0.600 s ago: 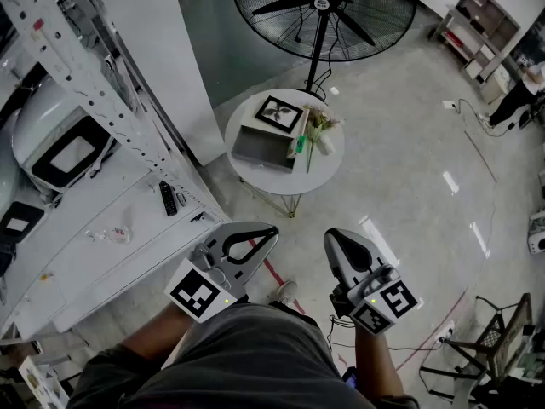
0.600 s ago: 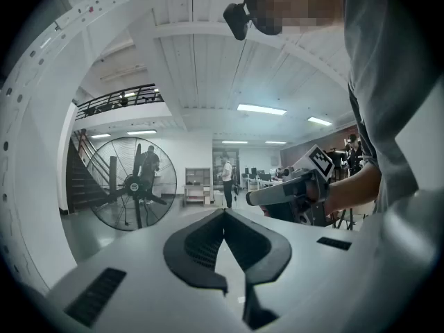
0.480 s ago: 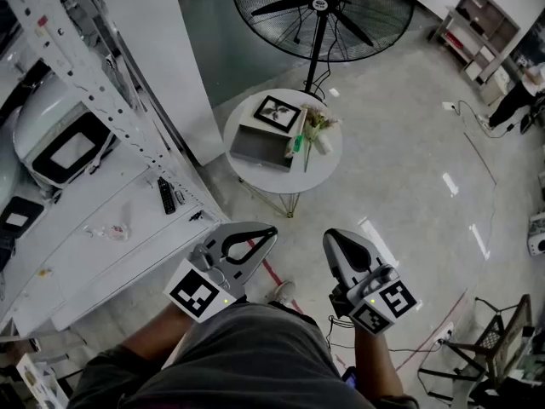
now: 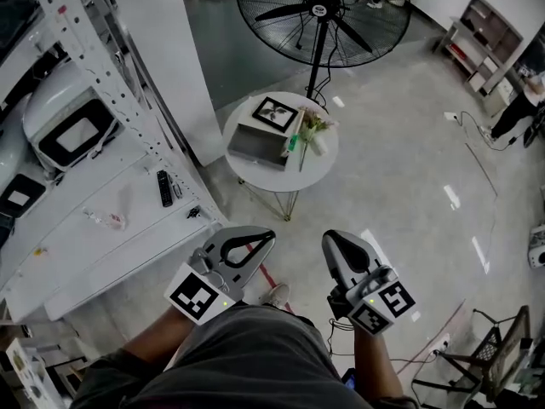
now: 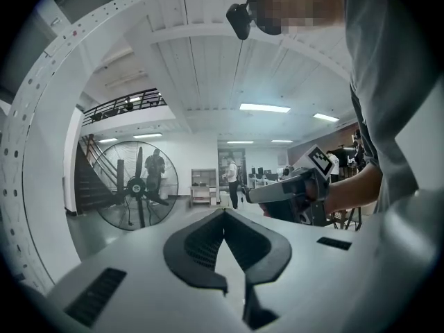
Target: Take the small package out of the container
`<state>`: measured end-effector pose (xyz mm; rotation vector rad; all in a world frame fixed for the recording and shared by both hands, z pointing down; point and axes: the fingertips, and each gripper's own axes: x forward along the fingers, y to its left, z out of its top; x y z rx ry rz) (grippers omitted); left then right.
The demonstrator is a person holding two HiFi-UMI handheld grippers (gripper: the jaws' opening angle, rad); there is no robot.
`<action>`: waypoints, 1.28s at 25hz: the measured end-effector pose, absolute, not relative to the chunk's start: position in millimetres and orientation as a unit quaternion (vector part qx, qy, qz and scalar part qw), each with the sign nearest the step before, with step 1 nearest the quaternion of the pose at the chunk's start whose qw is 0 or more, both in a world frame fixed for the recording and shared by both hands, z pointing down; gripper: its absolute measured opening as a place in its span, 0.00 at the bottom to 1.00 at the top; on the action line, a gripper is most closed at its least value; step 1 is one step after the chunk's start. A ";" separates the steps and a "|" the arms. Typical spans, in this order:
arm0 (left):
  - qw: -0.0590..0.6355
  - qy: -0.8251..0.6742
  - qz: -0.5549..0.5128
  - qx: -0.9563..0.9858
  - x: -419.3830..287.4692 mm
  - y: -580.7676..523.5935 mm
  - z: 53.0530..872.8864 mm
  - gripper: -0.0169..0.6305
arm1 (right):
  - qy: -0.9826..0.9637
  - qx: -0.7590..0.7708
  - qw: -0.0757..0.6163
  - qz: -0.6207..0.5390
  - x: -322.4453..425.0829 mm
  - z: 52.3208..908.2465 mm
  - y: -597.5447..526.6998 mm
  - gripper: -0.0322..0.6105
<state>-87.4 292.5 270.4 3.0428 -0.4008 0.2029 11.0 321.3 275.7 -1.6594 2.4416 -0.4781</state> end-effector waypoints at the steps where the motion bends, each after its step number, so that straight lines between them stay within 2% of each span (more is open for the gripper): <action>1: 0.033 -0.133 0.066 0.988 -86.9 294.6 270.5 0.05 | 0.815 -0.552 0.076 -0.159 12.9 275.9 323.1 0.09; 16: 0.041 -0.149 0.076 0.985 -74.6 281.4 288.8 0.05 | 0.808 -0.555 0.071 -0.184 41.7 301.9 312.1 0.09; 32: 0.065 -0.137 0.085 0.985 -38.4 164.3 309.1 0.05 | 0.796 -0.568 0.046 -0.205 75.5 326.6 205.7 0.09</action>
